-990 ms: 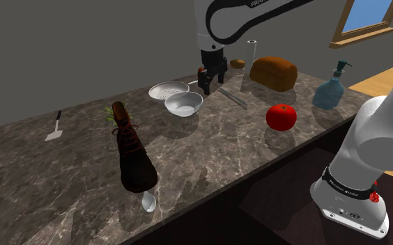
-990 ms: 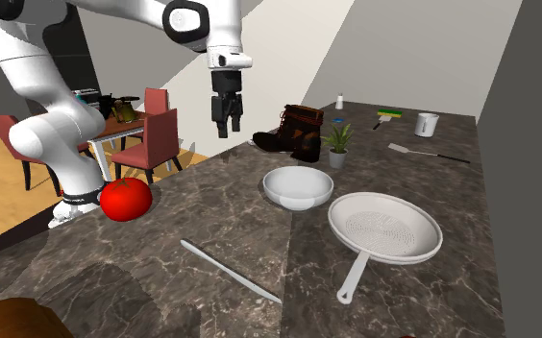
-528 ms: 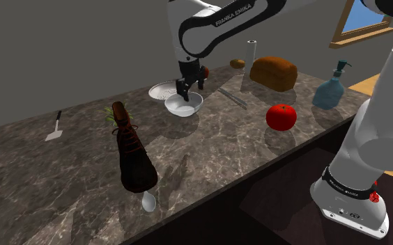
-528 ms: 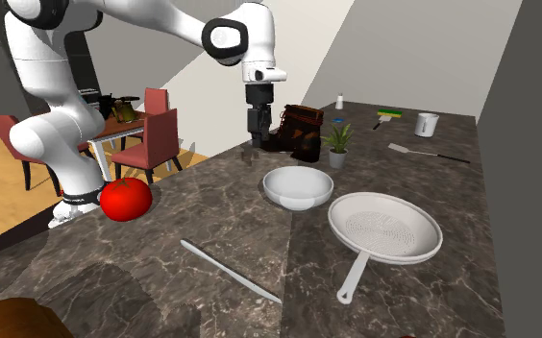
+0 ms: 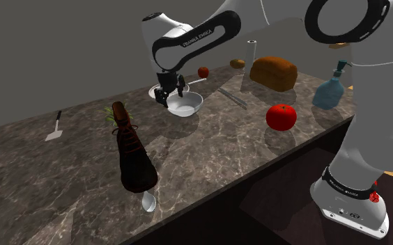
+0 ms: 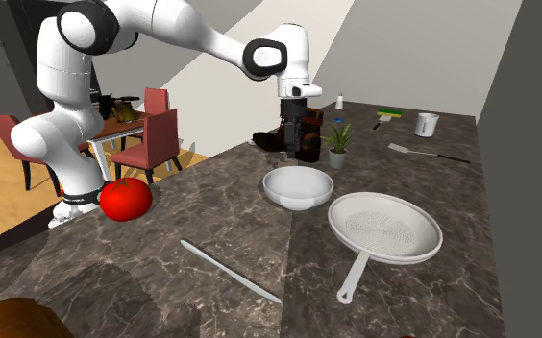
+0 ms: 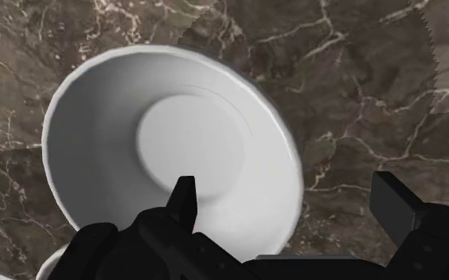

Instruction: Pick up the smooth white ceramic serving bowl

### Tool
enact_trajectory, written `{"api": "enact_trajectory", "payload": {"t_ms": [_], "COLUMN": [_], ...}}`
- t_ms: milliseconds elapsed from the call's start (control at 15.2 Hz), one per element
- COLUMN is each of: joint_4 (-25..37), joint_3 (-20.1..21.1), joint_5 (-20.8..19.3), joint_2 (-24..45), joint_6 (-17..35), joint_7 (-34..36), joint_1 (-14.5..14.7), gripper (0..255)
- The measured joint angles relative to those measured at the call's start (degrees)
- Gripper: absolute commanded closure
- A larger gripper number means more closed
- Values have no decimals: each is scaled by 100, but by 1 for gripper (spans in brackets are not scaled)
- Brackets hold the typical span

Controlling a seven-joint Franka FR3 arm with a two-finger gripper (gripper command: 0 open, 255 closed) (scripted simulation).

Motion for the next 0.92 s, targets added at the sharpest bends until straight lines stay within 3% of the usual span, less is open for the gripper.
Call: {"api": "enact_trajectory", "payload": {"t_ms": [132, 594, 660, 924], "joint_4": [320, 193, 180, 172], "joint_3": [-6, -41, -42, -44], "joint_5": [-55, -128, -132, -136], "joint_2": [301, 562, 571, 582], "joint_6": [-22, 364, 386, 408], "joint_7": [64, 146, 151, 156], "joint_1": [70, 78, 78, 78], "gripper": [0, 0, 255, 255]}}
